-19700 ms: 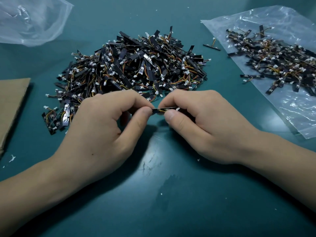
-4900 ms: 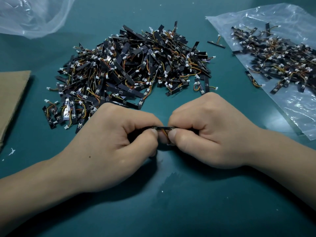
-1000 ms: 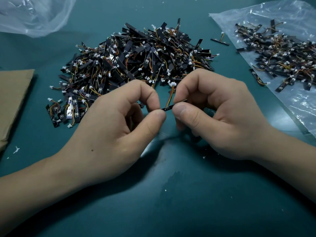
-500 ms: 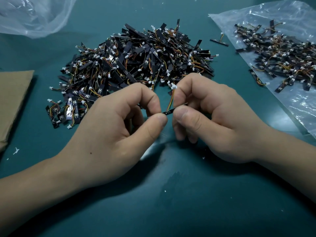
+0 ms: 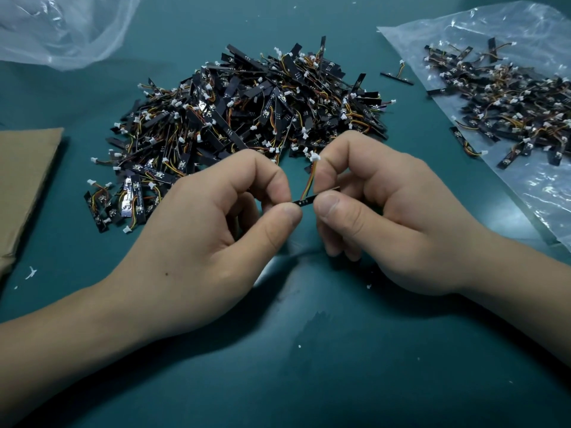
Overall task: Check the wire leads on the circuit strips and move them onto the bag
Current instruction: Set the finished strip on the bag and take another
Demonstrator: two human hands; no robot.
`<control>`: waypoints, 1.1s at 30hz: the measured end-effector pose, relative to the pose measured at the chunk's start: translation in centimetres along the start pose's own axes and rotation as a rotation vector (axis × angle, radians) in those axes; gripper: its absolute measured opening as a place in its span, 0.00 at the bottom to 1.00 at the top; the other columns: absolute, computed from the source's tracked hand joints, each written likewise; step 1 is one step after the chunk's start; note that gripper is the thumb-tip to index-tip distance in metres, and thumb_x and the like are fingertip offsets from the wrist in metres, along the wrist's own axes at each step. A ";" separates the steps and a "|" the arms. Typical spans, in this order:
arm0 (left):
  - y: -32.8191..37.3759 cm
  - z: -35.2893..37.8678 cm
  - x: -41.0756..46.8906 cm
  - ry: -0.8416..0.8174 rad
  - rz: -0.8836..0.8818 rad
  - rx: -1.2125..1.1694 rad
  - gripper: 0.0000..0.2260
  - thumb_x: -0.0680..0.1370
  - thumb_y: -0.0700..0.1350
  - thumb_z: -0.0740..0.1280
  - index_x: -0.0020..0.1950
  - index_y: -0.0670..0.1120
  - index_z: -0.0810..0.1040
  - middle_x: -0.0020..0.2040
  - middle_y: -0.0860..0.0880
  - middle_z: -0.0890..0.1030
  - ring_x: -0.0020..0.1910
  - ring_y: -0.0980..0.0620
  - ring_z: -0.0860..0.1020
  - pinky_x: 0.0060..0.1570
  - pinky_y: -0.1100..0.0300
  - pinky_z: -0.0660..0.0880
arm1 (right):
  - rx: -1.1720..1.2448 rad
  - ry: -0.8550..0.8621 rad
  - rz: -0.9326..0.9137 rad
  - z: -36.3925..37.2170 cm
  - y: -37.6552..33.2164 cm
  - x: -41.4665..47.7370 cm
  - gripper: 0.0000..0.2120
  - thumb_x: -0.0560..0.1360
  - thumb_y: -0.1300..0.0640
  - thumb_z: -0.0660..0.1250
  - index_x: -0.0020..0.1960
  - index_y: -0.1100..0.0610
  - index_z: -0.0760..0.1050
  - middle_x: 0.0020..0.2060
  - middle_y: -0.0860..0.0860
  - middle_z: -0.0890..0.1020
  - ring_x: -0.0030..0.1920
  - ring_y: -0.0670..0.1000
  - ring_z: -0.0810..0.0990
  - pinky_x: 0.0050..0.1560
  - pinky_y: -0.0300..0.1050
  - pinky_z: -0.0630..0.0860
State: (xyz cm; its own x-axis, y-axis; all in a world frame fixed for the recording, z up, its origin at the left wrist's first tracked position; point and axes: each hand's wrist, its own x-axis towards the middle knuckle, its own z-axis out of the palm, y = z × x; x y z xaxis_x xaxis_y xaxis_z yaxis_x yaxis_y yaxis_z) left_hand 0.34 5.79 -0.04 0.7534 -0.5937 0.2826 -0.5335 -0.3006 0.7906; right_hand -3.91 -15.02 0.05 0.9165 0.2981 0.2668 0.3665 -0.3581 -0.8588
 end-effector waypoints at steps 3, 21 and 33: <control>-0.2 0.1 0.0 0.042 -0.016 -0.069 0.07 0.78 0.53 0.66 0.48 0.50 0.74 0.28 0.52 0.72 0.24 0.58 0.66 0.25 0.67 0.63 | 0.003 0.009 -0.013 0.0 0.1 0.0 0.04 0.82 0.58 0.63 0.51 0.52 0.67 0.33 0.52 0.81 0.29 0.46 0.77 0.35 0.33 0.71; 1.0 0.8 0.3 0.003 -0.003 -0.255 0.04 0.81 0.37 0.65 0.50 0.45 0.72 0.31 0.63 0.75 0.29 0.66 0.75 0.33 0.79 0.67 | -0.041 0.031 -0.027 0.1 0.1 0.0 0.08 0.82 0.59 0.64 0.51 0.47 0.67 0.34 0.49 0.80 0.31 0.46 0.77 0.37 0.32 0.70; 1.1 0.7 0.3 0.014 -0.039 -0.329 0.04 0.78 0.37 0.64 0.49 0.46 0.73 0.32 0.61 0.77 0.29 0.66 0.76 0.33 0.78 0.69 | -0.083 0.024 -0.031 0.0 0.2 0.0 0.05 0.82 0.56 0.63 0.51 0.48 0.67 0.33 0.49 0.80 0.30 0.47 0.77 0.36 0.34 0.71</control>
State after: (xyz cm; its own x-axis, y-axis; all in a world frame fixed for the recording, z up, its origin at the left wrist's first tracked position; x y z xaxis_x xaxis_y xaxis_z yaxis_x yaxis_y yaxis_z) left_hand -0.33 4.80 0.58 0.7775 -0.5752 0.2542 -0.3530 -0.0647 0.9334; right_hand -3.85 -15.09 -0.10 0.9078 0.2889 0.3040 0.4057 -0.4212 -0.8112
